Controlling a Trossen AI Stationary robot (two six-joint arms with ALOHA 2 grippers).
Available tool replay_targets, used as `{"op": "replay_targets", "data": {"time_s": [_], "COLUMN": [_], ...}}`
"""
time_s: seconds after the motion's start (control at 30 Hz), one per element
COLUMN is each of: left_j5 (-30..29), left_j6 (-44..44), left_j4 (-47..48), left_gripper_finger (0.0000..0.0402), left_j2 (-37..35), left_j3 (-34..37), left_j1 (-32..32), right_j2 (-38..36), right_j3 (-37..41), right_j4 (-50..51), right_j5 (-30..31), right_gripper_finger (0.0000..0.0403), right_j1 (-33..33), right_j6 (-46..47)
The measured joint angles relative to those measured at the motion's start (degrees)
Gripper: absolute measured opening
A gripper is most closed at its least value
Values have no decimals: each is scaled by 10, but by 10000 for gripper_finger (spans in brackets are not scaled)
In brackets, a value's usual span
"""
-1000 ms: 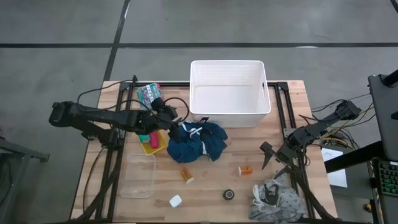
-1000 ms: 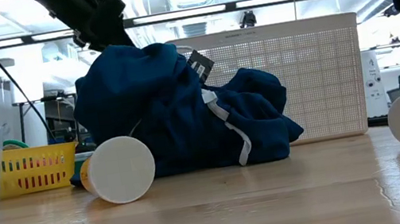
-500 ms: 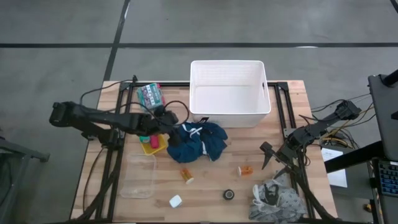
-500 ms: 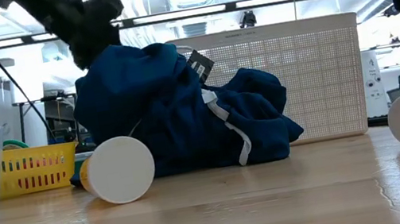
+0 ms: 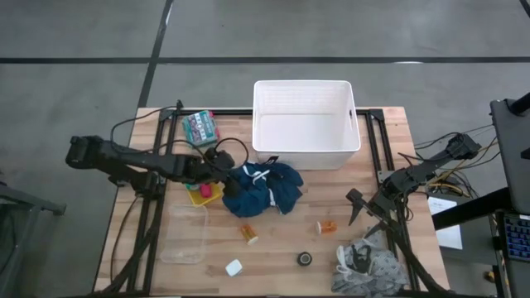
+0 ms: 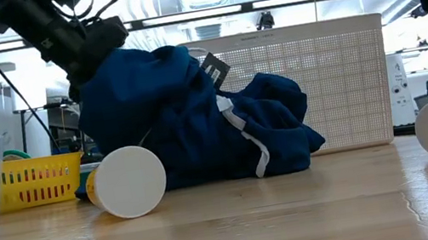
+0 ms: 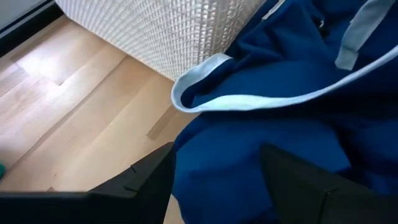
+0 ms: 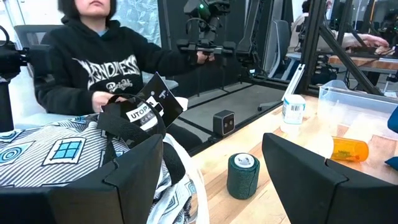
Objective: Pick & place medical supplies in basket/bin
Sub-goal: Put the black bandage into the yellow bin
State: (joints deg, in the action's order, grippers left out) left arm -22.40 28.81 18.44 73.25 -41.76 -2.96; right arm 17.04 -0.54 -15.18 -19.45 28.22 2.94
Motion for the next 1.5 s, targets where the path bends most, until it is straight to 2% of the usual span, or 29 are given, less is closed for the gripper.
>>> {"op": "replay_targets", "data": {"time_s": [1.07, 1.27, 1.43, 1.5], "left_j5": [0, 0, 0, 0], "left_j6": [2, 2, 2, 1], "left_j4": [-9, -9, -9, -9], "left_gripper_finger": [238, 238, 238, 238], "left_j2": [0, 0, 0, -1], "left_j3": [-2, -2, -2, -2], "left_j1": [0, 0, 0, 0], "right_j2": [0, 0, 0, 0], "right_j3": [0, 0, 0, 0], "right_j4": [0, 0, -6, -26], "right_j5": [0, 0, 0, 12], "right_gripper_finger": [272, 272, 272, 272], "right_j1": [0, 0, 0, 0], "right_j6": [-3, -64, -71, -106]}}
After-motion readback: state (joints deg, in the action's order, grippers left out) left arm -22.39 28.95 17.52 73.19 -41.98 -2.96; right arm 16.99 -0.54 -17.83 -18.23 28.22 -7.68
